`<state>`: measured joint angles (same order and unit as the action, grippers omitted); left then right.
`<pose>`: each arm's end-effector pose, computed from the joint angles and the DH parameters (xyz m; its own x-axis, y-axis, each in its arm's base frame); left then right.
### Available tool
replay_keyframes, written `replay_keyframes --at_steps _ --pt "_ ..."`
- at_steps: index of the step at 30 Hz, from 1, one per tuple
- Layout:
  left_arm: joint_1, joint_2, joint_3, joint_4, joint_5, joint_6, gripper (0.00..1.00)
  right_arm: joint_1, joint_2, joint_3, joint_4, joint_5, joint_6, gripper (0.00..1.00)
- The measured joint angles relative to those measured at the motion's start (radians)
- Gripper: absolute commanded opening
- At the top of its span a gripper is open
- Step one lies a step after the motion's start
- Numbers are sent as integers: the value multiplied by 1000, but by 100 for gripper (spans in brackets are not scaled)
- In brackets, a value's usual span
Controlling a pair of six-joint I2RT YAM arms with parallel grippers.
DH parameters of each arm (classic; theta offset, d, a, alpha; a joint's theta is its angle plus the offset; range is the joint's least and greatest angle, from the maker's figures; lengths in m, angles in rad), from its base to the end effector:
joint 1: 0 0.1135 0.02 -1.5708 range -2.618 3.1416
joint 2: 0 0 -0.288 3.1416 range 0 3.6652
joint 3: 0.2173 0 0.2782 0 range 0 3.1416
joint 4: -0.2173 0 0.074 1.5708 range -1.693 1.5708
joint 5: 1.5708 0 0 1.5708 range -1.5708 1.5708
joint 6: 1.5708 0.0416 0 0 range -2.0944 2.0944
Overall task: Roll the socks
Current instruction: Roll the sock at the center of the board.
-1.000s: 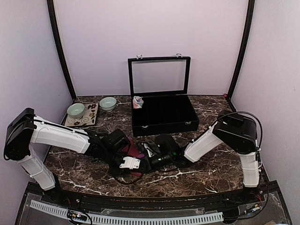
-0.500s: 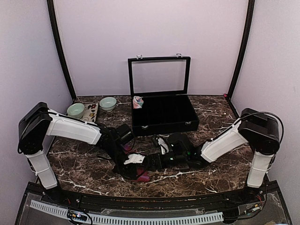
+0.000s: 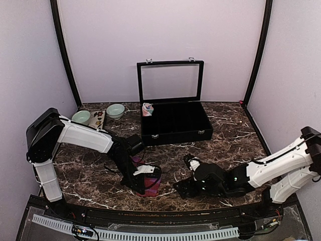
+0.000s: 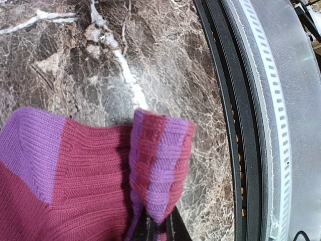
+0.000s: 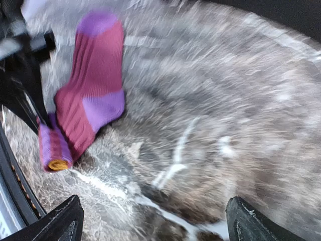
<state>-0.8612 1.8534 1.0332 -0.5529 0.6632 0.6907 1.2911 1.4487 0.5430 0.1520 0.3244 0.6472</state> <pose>0.2089 -0.2825 0.1276 -0.0614 0.8420 -0.5360 0.9285 -0.1489 -0.3402 0.0907 0.2678 0.1450 -0.6613 -0.2323 -0.7132 -0.5617 0.7836 0.2656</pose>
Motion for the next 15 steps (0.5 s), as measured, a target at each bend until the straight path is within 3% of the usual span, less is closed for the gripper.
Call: replay_keyframes --at_steps 4,8,15 --pt "0 22 31 -34 -2 1 0 19 -156 -44 -58 230 61 99" --pt "0 47 62 -73 4 1 0 72 -240 -117 68 280 -95 99" --pt "1 78 97 -114 9 -11 0 232 -66 -44 178 183 -435 70"
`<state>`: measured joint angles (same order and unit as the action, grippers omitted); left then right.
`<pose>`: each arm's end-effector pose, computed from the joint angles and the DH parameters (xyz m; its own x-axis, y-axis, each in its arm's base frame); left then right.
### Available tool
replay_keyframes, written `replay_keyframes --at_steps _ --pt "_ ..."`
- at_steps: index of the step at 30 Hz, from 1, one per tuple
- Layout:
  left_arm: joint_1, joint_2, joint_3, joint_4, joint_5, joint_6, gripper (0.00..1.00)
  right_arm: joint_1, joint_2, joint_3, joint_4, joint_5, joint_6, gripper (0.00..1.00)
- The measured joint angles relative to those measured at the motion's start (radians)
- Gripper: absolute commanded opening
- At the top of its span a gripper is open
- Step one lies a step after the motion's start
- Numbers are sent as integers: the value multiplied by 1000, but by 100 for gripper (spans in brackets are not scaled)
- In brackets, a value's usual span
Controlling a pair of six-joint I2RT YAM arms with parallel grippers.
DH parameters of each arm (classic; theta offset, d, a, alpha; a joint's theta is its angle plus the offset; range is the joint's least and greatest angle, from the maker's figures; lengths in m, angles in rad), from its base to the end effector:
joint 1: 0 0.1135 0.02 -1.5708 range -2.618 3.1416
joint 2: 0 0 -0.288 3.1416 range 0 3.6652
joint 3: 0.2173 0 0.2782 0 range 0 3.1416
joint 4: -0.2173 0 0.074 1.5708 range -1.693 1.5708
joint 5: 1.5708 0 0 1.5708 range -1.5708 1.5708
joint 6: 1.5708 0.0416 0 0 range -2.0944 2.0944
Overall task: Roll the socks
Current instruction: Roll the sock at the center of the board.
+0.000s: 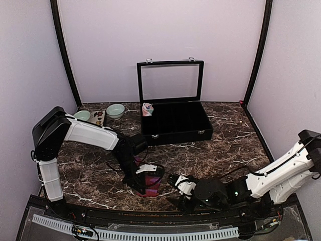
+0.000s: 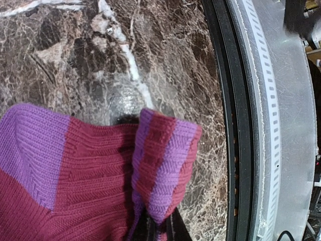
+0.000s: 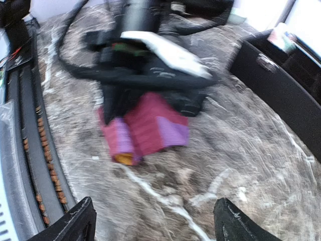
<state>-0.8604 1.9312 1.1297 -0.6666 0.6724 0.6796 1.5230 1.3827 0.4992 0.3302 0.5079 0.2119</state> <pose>0.2181 -0.2933 0.1236 -0.1057 0.8768 -0.4691 0.9014 -0.1148 -0.4175 0.0335 0.2775 0.1665 -0.2040 -0.4174 -0.8855 -0.8286 0.5553 -0.0709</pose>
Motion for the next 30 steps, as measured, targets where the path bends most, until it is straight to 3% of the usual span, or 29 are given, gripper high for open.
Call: replay_keyframes --at_steps 6,13,30 --pt "0 11 12 -14 0 -12 0 37 241 179 29 -77 -193 66" --pt "0 21 11 -21 -2 -15 0 39 410 282 100 -128 -350 48" --pt "-1 60 57 -80 -6 -11 0 -74 512 289 270 -261 -413 38"
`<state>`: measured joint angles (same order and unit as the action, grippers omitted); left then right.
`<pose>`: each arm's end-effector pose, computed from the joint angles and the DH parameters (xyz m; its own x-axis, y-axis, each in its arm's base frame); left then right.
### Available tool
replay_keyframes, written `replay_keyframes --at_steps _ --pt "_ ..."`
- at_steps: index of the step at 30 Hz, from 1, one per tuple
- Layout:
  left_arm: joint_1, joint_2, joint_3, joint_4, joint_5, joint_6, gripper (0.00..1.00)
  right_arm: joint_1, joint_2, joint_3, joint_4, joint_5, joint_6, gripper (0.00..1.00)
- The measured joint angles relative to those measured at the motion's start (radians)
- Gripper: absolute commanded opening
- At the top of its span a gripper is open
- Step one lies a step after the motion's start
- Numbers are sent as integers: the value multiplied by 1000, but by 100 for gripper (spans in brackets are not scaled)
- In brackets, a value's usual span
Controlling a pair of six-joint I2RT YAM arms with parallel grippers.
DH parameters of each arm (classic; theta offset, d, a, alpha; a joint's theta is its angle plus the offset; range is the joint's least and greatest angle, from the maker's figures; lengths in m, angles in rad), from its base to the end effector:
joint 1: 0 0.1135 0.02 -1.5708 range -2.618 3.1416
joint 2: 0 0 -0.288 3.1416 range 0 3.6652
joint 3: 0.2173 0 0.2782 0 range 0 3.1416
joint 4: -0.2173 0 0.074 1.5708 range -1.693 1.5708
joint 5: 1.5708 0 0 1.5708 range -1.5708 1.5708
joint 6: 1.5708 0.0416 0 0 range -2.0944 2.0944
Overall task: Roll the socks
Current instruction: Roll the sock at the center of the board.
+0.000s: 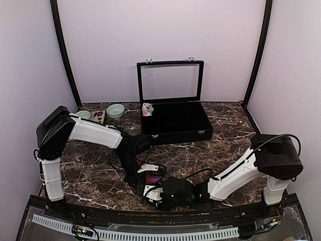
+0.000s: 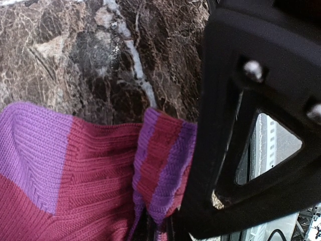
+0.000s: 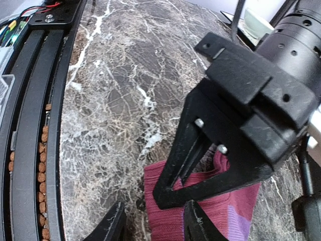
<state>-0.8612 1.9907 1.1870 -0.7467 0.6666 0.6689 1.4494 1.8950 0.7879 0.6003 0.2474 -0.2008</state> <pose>0.2224 -0.2984 0.1159 -0.1362 0.9066 -0.3994 0.8781 -0.0762 -0.4723 0.0570 0.3828 0.1149 0.1292 -0.5379 -0.8330 -0.9294 0.2272 -0.2909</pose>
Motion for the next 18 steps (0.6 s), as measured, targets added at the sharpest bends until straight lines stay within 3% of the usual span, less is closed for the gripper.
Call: replay_keyframes --at_steps 18 --pt "0 16 23 -31 0 32 5 -40 37 -71 112 -65 46 37"
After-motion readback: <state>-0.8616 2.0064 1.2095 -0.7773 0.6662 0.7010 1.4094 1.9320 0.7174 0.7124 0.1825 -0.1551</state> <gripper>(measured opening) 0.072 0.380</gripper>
